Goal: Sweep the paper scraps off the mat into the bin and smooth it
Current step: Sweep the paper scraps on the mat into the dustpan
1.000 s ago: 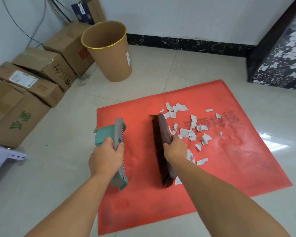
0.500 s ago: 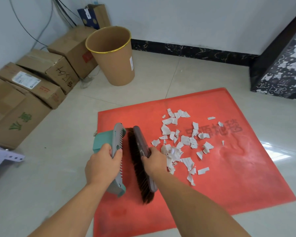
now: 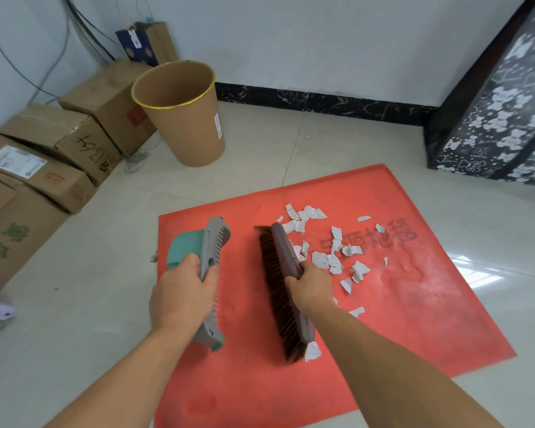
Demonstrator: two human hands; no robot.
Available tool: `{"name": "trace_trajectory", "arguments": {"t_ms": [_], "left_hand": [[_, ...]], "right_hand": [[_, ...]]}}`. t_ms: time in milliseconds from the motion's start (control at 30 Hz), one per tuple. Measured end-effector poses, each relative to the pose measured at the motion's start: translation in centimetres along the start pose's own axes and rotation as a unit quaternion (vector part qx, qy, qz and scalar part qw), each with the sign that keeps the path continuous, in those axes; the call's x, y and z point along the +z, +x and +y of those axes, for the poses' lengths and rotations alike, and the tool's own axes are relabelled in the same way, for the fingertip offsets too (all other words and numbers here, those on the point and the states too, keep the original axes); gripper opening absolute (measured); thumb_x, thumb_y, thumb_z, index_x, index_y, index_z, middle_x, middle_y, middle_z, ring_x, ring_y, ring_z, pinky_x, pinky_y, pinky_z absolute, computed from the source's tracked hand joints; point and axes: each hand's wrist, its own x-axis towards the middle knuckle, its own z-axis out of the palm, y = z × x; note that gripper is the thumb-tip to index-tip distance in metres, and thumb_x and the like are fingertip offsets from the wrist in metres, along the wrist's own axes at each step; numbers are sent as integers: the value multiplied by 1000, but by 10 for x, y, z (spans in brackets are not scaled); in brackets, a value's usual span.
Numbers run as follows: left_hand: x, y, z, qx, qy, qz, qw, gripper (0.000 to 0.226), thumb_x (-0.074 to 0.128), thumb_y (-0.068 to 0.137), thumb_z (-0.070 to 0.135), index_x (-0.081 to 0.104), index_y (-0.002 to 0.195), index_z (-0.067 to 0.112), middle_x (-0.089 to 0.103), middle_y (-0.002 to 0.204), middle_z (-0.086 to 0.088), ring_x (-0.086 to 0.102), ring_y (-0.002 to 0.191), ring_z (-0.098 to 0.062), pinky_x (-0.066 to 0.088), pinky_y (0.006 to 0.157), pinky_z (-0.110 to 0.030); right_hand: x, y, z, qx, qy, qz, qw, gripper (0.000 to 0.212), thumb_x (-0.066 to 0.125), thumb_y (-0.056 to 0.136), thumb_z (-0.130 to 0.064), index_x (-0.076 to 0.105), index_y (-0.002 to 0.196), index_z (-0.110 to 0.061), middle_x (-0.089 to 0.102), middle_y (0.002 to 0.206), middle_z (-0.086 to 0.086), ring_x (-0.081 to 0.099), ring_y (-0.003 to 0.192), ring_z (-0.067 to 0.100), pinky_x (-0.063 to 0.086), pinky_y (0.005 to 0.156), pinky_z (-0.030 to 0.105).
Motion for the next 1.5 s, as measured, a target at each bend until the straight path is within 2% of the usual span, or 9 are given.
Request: {"name": "trace_trajectory", "arguments": {"t_ms": [267, 467, 567, 733, 867, 1100, 1233, 1400, 1500], "left_hand": [[7, 25, 19, 11, -41, 11, 999, 42, 60, 86, 46, 39, 69, 14, 55, 64, -7, 50, 66, -33, 36, 58, -36], [19, 24, 18, 15, -47, -13, 999, 45, 62, 86, 44, 36, 66, 14, 52, 57, -6, 50, 62, -35, 37, 55, -37], [18, 28, 19, 16, -55, -9, 998, 45, 64, 86, 42, 37, 65, 13, 50, 55, -6, 48, 59, -34, 34, 53, -37], [19, 29, 23, 26, -24, -32, 999, 46, 65, 85, 43, 36, 64, 14, 50, 53, -6, 49, 58, -34, 36, 53, -37], [13, 27, 29, 21, -19, -43, 999, 48, 69, 83, 41, 35, 61, 16, 50, 51, -7, 54, 60, -37, 41, 56, -39], [9, 29, 43, 47, -65, -29, 996, 47, 72, 80, 35, 35, 59, 15, 45, 44, -2, 47, 49, -29, 39, 53, -37], [16, 38, 44, 35, -84, -13, 996, 45, 72, 82, 33, 37, 60, 14, 46, 48, -3, 50, 53, -30, 39, 54, -38], [23, 46, 45, 7, -100, 7, 995, 41, 69, 84, 32, 40, 63, 12, 48, 50, -4, 50, 56, -33, 41, 57, -41], [21, 50, 38, -8, -112, 13, 994, 39, 69, 85, 32, 41, 65, 11, 49, 52, -5, 48, 56, -31, 38, 55, -39]], "right_hand": [[-31, 30, -31, -90, -13, 29, 995, 23, 56, 86, -16, 58, 108, -12, 61, 86, 9, 54, 75, 26, 40, 64, 30], [-52, 68, -67, -213, -154, 59, 963, 20, 51, 87, -3, 55, 104, -13, 61, 87, 6, 60, 80, 30, 40, 61, 34], [-57, 80, -81, -272, -237, 78, 929, 28, 52, 85, 1, 53, 108, -15, 64, 101, 6, 61, 91, 31, 40, 70, 36], [-47, 93, -75, -339, -324, 83, 879, 35, 53, 88, -5, 53, 121, -18, 62, 121, 2, 47, 123, 30, 31, 104, 48], [-59, 120, -63, -323, -350, 80, 876, 35, 52, 90, -6, 52, 122, -19, 60, 124, 1, 44, 124, 30, 28, 107, 52], [-75, 176, -43, -270, -291, 90, 913, 43, 49, 90, 1, 49, 129, -18, 62, 117, 6, 52, 108, 32, 45, 90, 49], [-66, 190, -30, -238, -262, 77, 932, 35, 51, 87, 4, 52, 117, -13, 62, 94, 8, 56, 96, 33, 43, 70, 39], [-50, 181, -33, -234, -307, 6, 922, 33, 52, 92, -1, 50, 117, -23, 63, 101, 3, 55, 97, 27, 44, 89, 49], [-46, 169, -28, -232, -301, -18, 925, 32, 53, 90, -1, 47, 110, -25, 62, 98, 2, 59, 88, 24, 52, 83, 48]]}}
